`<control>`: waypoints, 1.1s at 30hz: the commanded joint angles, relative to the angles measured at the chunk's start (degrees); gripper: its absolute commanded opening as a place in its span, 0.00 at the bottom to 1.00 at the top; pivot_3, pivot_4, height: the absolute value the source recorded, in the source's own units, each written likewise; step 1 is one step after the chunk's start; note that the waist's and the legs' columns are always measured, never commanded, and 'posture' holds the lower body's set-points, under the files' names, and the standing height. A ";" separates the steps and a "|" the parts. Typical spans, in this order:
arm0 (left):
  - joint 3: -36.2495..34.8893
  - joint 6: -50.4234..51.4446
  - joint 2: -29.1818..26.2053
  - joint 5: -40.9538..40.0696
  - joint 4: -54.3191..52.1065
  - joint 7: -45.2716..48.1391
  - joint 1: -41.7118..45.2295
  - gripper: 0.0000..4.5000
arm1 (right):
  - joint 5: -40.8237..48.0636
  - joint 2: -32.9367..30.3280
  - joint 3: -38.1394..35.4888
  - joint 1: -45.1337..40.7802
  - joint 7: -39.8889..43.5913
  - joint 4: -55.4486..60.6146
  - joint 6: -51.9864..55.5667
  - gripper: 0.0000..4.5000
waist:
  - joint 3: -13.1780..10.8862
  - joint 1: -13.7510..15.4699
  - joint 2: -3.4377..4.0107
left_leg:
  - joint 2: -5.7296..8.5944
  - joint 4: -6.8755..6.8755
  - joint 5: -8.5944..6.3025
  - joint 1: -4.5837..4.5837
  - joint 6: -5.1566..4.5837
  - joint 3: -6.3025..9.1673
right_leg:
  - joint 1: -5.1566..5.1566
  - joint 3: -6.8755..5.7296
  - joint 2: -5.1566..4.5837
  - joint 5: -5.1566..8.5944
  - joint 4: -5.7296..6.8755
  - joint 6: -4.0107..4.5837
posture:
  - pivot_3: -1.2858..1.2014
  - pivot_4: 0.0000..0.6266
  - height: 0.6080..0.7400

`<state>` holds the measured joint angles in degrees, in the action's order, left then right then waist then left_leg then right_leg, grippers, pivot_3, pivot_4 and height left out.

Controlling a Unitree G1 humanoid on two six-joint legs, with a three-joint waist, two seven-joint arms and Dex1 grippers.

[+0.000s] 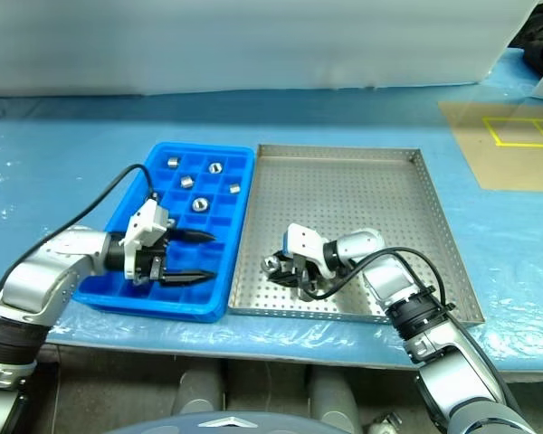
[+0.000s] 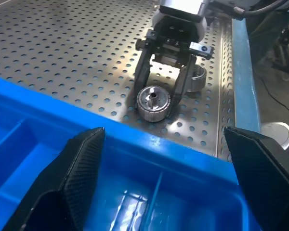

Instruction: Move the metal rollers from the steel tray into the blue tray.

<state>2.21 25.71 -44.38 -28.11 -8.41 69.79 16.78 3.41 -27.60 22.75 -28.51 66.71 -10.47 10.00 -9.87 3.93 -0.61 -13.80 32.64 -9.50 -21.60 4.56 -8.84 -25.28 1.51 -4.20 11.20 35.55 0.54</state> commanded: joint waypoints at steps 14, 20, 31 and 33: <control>-14.55 -0.37 -5.93 -1.88 6.69 -3.49 1.80 0.94 | 5.35 13.94 -7.02 -18.37 -6.23 -10.13 -0.59 0.36 | 0.00 0.14 0.00 | -0.01 -0.15 0.01 -0.04 0.02 0.01 | -0.10 -0.05 0.00 0.05 0.00 0.08 | 0.56 0.24 1.00; -16.60 -0.30 -6.42 -2.40 5.19 -5.11 -0.34 0.94 | 2.90 19.28 -6.16 -23.10 -7.65 -21.00 -8.96 0.36 | 0.00 0.57 -0.01 | -0.01 -0.24 0.04 -0.28 0.07 0.11 | -0.24 -0.17 -0.02 0.16 -0.04 0.16 | 0.57 0.24 1.00; -17.01 1.88 -5.26 -3.90 -0.13 -7.61 -3.28 0.94 | 3.42 21.24 -6.90 -22.14 -4.44 -26.11 -9.36 0.36 | -0.01 1.46 -0.02 | -0.09 -0.24 0.10 -0.35 0.18 0.21 | -0.26 -0.34 -0.02 0.19 -0.01 0.19 | 0.57 0.24 1.00; -16.57 2.03 -5.20 -3.91 -0.02 -7.64 -3.15 0.94 | 3.33 21.49 -7.28 -21.72 -5.02 -25.83 -9.30 0.52 | -0.01 1.51 -0.02 | -0.11 -0.24 0.08 -0.34 0.15 0.21 | -0.25 -0.34 -0.01 0.19 0.02 0.19 | 0.57 0.24 1.00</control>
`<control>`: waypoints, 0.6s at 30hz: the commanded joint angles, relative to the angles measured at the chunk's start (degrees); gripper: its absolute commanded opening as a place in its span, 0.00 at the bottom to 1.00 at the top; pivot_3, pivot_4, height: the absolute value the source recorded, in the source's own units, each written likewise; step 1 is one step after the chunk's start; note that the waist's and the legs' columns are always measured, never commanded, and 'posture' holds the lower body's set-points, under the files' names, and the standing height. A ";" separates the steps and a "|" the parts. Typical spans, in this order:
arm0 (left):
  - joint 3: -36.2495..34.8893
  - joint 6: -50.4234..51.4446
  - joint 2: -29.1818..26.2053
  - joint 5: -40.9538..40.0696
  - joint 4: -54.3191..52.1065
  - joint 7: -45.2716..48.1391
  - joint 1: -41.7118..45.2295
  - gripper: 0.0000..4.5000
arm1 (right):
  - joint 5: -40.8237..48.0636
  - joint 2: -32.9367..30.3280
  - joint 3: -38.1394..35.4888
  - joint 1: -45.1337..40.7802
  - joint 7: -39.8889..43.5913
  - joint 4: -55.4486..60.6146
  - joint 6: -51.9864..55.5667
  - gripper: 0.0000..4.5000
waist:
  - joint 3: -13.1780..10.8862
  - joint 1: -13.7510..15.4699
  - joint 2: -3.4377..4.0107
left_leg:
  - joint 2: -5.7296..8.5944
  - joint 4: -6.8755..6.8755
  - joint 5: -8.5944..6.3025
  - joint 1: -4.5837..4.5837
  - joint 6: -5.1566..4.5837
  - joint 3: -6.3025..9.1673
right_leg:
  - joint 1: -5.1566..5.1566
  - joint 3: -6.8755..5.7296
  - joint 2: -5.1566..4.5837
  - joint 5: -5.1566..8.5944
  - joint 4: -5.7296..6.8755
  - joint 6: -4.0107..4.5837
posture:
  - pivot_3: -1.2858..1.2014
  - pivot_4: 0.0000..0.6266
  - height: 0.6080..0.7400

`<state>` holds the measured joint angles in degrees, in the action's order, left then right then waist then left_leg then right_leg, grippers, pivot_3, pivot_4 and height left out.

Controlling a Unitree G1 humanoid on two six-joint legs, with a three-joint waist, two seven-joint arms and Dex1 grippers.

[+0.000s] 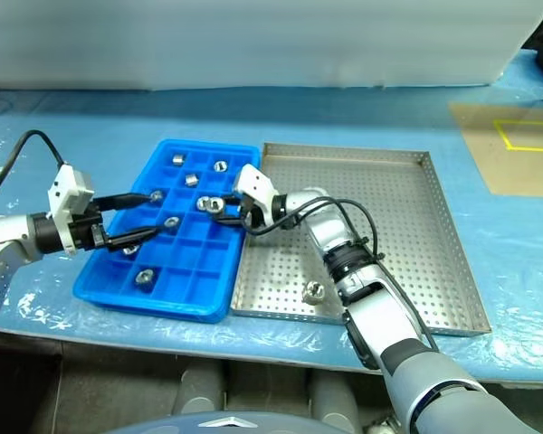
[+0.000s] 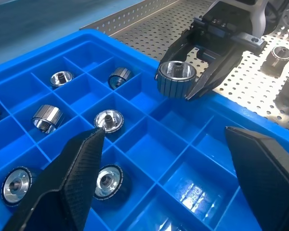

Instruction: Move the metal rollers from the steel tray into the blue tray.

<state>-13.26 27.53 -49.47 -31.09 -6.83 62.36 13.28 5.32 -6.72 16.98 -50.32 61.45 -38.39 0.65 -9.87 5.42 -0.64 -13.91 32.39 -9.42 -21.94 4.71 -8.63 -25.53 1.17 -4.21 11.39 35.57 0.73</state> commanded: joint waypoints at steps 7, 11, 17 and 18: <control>1.60 0.00 0.53 -0.48 0.21 0.50 3.16 0.94 | 0.91 0.25 -2.23 1.36 -2.20 5.33 1.95 0.88 | 0.00 0.04 0.00 | 0.00 0.01 0.02 0.02 0.04 0.00 | 0.01 0.01 0.00 0.00 0.05 0.00 | 0.55 0.24 1.00; 4.08 -0.28 1.41 -0.20 1.28 1.69 5.50 0.94 | 2.88 -3.10 -4.71 3.44 -2.16 9.98 5.60 0.88 | 0.00 0.10 0.00 | 0.02 0.02 0.10 0.01 0.17 -0.01 | 0.01 0.02 0.00 0.00 0.05 0.00 | 0.53 0.24 1.00; 10.14 -0.91 5.54 0.73 3.50 4.06 9.82 0.94 | 6.78 -16.47 -7.51 13.76 2.22 29.54 17.25 0.88 | 0.02 0.16 -0.01 | 0.06 0.04 0.09 0.06 0.15 -0.01 | 0.15 0.04 -0.01 0.00 -0.07 -0.01 | 0.50 0.24 1.00; 11.34 -1.52 6.62 1.42 4.90 4.42 10.98 0.94 | 7.31 -19.04 -7.97 16.44 2.57 33.36 19.41 0.88 | 0.02 0.01 -0.01 | 0.05 0.01 0.09 0.08 0.16 0.00 | 0.20 0.06 -0.01 0.01 -0.09 -0.02 | 0.49 0.24 1.00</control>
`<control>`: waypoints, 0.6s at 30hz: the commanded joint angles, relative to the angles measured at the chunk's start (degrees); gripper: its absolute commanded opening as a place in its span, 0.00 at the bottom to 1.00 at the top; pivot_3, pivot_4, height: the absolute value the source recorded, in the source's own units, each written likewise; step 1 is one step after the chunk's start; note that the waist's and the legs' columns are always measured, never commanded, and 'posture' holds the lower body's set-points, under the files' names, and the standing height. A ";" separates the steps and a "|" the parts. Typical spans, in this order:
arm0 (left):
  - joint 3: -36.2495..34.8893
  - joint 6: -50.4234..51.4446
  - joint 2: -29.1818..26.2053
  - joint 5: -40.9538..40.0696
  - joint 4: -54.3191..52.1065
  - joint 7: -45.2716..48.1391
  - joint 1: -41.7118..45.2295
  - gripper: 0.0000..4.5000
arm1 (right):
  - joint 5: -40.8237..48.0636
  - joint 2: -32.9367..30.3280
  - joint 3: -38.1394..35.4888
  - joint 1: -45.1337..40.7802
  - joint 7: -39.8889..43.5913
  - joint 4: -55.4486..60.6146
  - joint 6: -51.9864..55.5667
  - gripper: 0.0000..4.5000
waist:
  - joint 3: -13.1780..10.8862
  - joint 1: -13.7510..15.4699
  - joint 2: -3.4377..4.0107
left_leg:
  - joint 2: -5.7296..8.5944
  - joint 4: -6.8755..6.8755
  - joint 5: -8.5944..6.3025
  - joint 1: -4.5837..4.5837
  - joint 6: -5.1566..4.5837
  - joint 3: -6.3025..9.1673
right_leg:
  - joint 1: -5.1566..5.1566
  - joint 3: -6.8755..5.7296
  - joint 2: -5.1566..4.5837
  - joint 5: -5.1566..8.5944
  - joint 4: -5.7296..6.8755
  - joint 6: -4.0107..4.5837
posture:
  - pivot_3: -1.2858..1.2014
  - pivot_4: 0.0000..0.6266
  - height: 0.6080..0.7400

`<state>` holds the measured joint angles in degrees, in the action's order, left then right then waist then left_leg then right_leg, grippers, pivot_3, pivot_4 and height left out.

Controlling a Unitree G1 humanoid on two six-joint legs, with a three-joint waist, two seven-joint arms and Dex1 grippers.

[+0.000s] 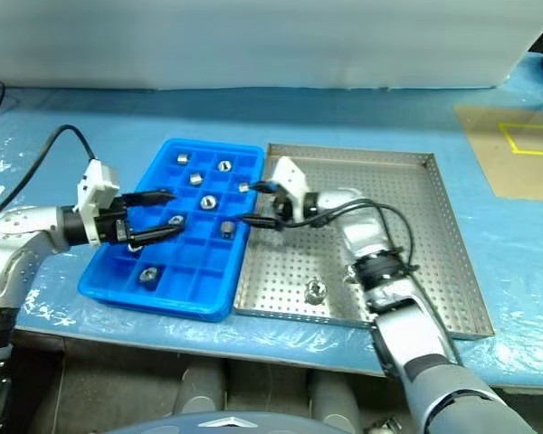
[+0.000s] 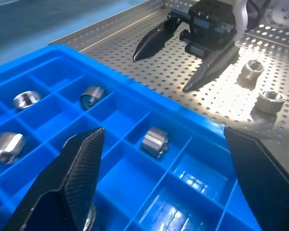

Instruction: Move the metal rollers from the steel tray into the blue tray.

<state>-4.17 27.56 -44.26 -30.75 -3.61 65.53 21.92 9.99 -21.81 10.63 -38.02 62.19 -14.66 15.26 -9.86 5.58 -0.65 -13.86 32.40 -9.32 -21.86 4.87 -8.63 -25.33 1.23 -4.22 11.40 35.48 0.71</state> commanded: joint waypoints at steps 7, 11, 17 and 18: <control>8.37 -5.18 6.78 4.36 9.80 5.95 8.63 0.94 | 2.26 -17.01 -3.80 19.35 0.44 28.67 10.61 0.88 | 0.00 -2.13 0.02 | 0.03 -0.05 0.00 0.23 0.00 -0.10 | 0.07 0.26 0.04 0.03 -0.03 -0.06 | 0.43 0.24 1.00; 10.14 -8.16 9.09 6.66 14.86 7.89 11.30 0.94 | 2.34 -19.16 -5.72 24.19 -2.58 32.42 11.96 0.88 | 0.01 -3.78 0.01 | 0.06 -0.05 -0.02 0.34 -0.03 -0.19 | 0.11 0.38 0.04 0.03 -0.02 -0.08 | 0.41 0.24 1.00; 11.84 -11.31 12.14 8.97 20.35 10.96 14.31 0.94 | 1.21 -19.47 -6.89 29.42 -7.28 33.58 11.26 0.88 | 0.01 -4.96 0.02 | 0.09 0.00 -0.10 0.37 -0.17 -0.22 | 0.17 0.41 0.04 0.03 -0.09 -0.08 | 0.39 0.24 1.00; 11.86 -11.75 12.46 9.33 21.14 11.26 14.64 0.94 | 1.18 -19.44 -6.91 29.92 -7.83 33.65 11.31 0.88 | 0.01 -5.08 0.02 | 0.09 0.01 -0.18 0.36 -0.31 -0.25 | 0.17 0.42 0.04 0.03 -0.10 -0.08 | 0.39 0.24 1.00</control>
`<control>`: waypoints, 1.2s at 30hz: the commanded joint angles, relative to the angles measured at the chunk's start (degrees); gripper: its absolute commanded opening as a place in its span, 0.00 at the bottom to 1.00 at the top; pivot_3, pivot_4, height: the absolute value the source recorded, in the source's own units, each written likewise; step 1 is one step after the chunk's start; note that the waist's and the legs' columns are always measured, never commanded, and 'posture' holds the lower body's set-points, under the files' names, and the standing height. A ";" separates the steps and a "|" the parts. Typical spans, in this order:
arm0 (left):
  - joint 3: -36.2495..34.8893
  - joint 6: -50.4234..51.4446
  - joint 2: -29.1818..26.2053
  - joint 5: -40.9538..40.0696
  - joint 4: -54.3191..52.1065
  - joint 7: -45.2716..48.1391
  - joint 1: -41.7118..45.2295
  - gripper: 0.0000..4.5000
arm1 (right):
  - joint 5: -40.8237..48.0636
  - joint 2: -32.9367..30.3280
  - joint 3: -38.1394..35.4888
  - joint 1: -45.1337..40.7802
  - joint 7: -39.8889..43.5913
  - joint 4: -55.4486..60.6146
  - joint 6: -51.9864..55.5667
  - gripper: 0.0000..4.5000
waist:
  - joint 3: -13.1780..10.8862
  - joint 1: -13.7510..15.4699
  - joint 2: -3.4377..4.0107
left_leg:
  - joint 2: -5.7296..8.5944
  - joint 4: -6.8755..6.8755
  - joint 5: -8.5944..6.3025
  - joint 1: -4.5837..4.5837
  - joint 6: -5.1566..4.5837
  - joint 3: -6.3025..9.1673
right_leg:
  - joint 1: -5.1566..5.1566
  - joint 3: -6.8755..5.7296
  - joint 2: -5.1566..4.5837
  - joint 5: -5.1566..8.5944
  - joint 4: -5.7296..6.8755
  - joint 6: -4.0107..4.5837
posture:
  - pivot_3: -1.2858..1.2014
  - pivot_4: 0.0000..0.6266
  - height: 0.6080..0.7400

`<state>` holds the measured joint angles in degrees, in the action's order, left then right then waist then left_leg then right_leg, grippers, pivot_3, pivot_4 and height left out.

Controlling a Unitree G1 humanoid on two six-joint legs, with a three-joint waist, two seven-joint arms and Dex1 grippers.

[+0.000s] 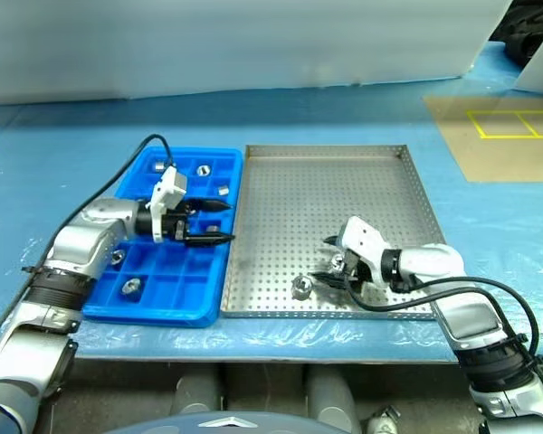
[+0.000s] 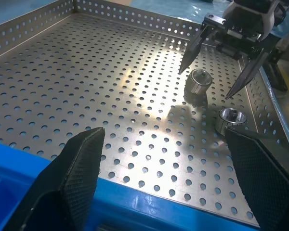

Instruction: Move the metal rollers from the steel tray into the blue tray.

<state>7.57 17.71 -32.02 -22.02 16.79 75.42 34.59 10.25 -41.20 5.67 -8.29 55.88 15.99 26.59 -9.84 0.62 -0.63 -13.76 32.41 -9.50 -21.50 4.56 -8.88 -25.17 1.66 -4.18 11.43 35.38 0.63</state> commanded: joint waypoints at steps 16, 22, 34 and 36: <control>-0.89 -4.66 0.68 3.24 4.53 2.32 3.40 0.94 | -1.88 1.73 0.85 2.81 -5.36 -3.65 -6.98 0.48 | 0.00 -0.99 0.00 | 0.01 0.03 -0.12 -0.03 -0.20 -0.04 | 0.06 -0.02 -0.01 0.00 -0.17 0.00 | 0.39 0.24 1.00; -1.87 -4.83 -0.86 3.16 3.91 1.84 2.92 0.94 | -2.12 4.02 1.08 -1.26 -6.80 -4.64 -5.62 0.37 | 0.01 -1.37 0.01 | 0.01 0.03 -0.13 -0.03 -0.23 -0.06 | 0.06 -0.03 -0.01 -0.01 -0.20 0.01 | 0.40 0.24 1.00; -8.86 -1.87 -7.02 0.97 2.33 -0.18 3.82 0.94 | 1.89 14.23 7.33 -20.33 -3.08 -7.66 -0.57 0.37 | 0.00 -1.19 0.02 | -0.03 -0.03 -0.03 0.04 -0.05 -0.06 | 0.05 -0.07 -0.01 -0.01 -0.12 0.02 | 0.45 0.24 1.00; -10.35 -0.86 -9.44 0.71 1.03 -0.45 2.38 0.94 | 0.15 17.26 10.00 -24.59 -2.86 -11.51 -3.07 0.37 | 0.00 -1.07 0.02 | -0.04 -0.05 -0.01 0.03 -0.02 -0.05 | 0.04 -0.08 0.00 -0.01 -0.11 0.02 | 0.47 0.24 1.00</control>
<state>0.10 16.06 -38.86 -20.16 20.56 75.15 37.60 11.03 -25.54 13.81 -30.25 52.50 6.14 26.19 -9.84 -0.45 -0.61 -13.80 32.34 -9.50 -21.52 4.57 -8.93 -25.16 1.55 -4.19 11.42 35.29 0.65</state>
